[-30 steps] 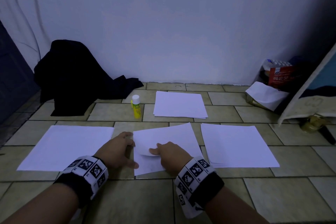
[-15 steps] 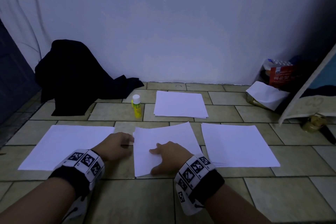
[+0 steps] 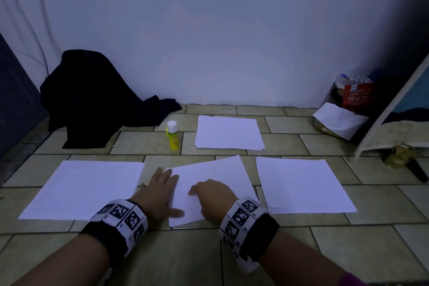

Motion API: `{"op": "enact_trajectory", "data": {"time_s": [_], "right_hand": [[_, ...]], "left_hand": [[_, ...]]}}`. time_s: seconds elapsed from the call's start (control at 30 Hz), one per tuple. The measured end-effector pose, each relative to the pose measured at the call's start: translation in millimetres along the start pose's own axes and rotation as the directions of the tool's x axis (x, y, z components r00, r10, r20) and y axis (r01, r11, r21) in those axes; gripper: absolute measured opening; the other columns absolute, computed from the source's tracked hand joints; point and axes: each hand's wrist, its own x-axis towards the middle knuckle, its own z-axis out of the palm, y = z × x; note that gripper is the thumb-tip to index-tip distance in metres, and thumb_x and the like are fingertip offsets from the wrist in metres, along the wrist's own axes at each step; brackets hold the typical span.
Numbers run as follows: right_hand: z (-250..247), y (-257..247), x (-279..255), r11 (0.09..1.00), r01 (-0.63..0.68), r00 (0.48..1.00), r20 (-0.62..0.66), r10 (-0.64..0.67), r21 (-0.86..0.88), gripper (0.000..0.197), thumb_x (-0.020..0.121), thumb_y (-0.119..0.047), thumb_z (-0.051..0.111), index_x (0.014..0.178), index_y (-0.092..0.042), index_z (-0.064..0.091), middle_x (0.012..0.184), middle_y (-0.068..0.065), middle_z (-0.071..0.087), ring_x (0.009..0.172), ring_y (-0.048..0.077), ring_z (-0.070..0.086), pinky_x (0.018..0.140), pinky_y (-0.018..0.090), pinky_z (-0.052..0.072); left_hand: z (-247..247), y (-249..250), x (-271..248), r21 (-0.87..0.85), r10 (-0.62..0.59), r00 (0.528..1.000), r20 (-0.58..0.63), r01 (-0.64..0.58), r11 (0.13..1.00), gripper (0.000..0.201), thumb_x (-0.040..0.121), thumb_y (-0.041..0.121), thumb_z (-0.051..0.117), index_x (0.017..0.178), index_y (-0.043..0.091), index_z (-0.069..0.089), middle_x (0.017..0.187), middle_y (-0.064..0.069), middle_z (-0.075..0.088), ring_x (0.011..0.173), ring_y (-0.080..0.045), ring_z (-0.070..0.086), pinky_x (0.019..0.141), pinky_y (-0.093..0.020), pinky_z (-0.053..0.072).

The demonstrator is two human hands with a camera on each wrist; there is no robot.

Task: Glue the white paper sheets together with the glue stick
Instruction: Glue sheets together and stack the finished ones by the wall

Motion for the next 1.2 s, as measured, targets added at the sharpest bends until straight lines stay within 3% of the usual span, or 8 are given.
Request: {"op": "enact_trajectory", "data": {"time_s": [0.13, 0.33, 0.5, 0.67, 0.73, 0.83, 1.0, 1.2], "right_hand": [[-5.7, -15.5, 15.5, 0.995, -0.064, 0.998, -0.033, 0.062, -0.078, 0.037, 0.092, -0.019, 0.057, 0.127, -0.008, 0.052, 0.128, 0.013, 0.050, 0.119, 0.030, 0.049, 0.095, 0.038, 0.042], [10.2, -16.9, 43.7, 1.000, -0.015, 0.996, 0.086, 0.017, -0.020, 0.086, 0.087, -0.037, 0.065, 0.152, -0.021, 0.010, 0.160, -0.001, 0.001, 0.147, 0.021, 0.000, 0.113, 0.057, 0.017], [7.4, 39.5, 32.3, 0.997, -0.068, 0.986, 0.153, 0.071, -0.021, 0.117, 0.075, -0.060, 0.067, 0.150, -0.025, -0.016, 0.158, -0.004, -0.021, 0.146, 0.016, -0.013, 0.113, 0.059, -0.005], [1.5, 88.5, 20.7, 0.965, -0.252, 0.956, 0.135, 0.259, -0.070, 0.139, 0.061, -0.070, 0.071, 0.148, -0.016, -0.023, 0.157, -0.001, -0.025, 0.146, 0.017, -0.016, 0.114, 0.056, -0.006], [-0.3, 90.6, 19.8, 0.955, -0.290, 0.946, 0.128, 0.296, -0.065, 0.133, 0.067, -0.064, 0.071, 0.149, -0.013, -0.021, 0.158, 0.000, -0.021, 0.147, 0.018, -0.014, 0.115, 0.054, -0.007], [-3.6, 79.6, 21.6, 0.937, -0.347, 0.937, 0.025, 0.348, -0.048, 0.089, 0.094, -0.036, 0.053, 0.151, -0.009, -0.009, 0.160, 0.006, -0.008, 0.148, 0.024, -0.003, 0.117, 0.051, -0.001], [-11.4, 50.3, 13.2, 0.907, -0.392, 0.919, -0.100, 0.381, -0.152, 0.060, 0.088, -0.029, 0.062, 0.137, -0.012, 0.031, 0.137, 0.015, 0.030, 0.126, 0.033, 0.032, 0.095, 0.042, 0.038], [-6.8, 25.0, 16.5, 0.918, -0.388, 0.921, -0.040, 0.386, -0.077, 0.037, 0.096, -0.014, 0.039, 0.133, -0.009, 0.039, 0.133, 0.017, 0.038, 0.122, 0.035, 0.038, 0.100, 0.044, 0.038]], "left_hand": [[-1.5, 1.6, -1.0, 0.058, -0.015, 0.999, 0.032, 0.013, 0.998, 0.106, 0.085, 0.058, 0.059, 0.154, 0.013, -0.009, 0.160, -0.005, -0.018, 0.149, -0.020, -0.009, 0.119, -0.050, 0.010], [-12.0, 6.5, -2.7, 0.123, -0.001, 1.000, -0.018, 0.003, 0.992, 0.112, 0.080, 0.058, 0.066, 0.154, 0.009, -0.002, 0.162, -0.006, -0.005, 0.148, -0.020, 0.010, 0.117, -0.036, 0.020], [-13.5, 9.6, -2.4, 0.203, -0.021, 1.000, 0.012, 0.018, 0.979, 0.114, 0.081, 0.060, 0.063, 0.153, 0.006, -0.007, 0.162, -0.009, -0.007, 0.149, -0.022, 0.005, 0.118, -0.041, 0.016], [-12.0, 5.6, -1.5, 0.232, -0.022, 1.000, 0.014, 0.018, 0.973, 0.113, 0.082, 0.062, 0.060, 0.153, 0.006, -0.006, 0.162, -0.008, -0.008, 0.149, -0.021, -0.008, 0.119, -0.046, 0.008], [-10.6, 4.3, -2.3, 0.243, -0.014, 1.000, 0.011, 0.011, 0.970, 0.114, 0.080, 0.063, 0.061, 0.153, 0.007, -0.006, 0.162, -0.008, -0.008, 0.149, -0.022, -0.010, 0.119, -0.047, 0.006], [-12.5, 1.4, -4.8, 0.252, 0.001, 1.000, -0.004, 0.000, 0.968, 0.116, 0.075, 0.064, 0.067, 0.154, 0.009, 0.001, 0.162, -0.006, -0.001, 0.149, -0.022, -0.003, 0.119, -0.048, 0.008], [-26.4, 3.2, -4.9, 0.267, -0.012, 0.989, -0.149, 0.052, 0.962, 0.084, 0.077, 0.080, 0.045, 0.131, 0.017, 0.048, 0.133, -0.003, 0.046, 0.124, -0.021, 0.040, 0.104, -0.040, 0.033], [-10.1, 40.4, 0.7, 0.147, 0.149, 0.975, -0.163, -0.125, 0.981, 0.052, 0.095, 0.041, 0.051, 0.138, 0.014, 0.041, 0.144, -0.005, 0.038, 0.126, -0.022, 0.041, 0.100, -0.035, 0.040]]}}
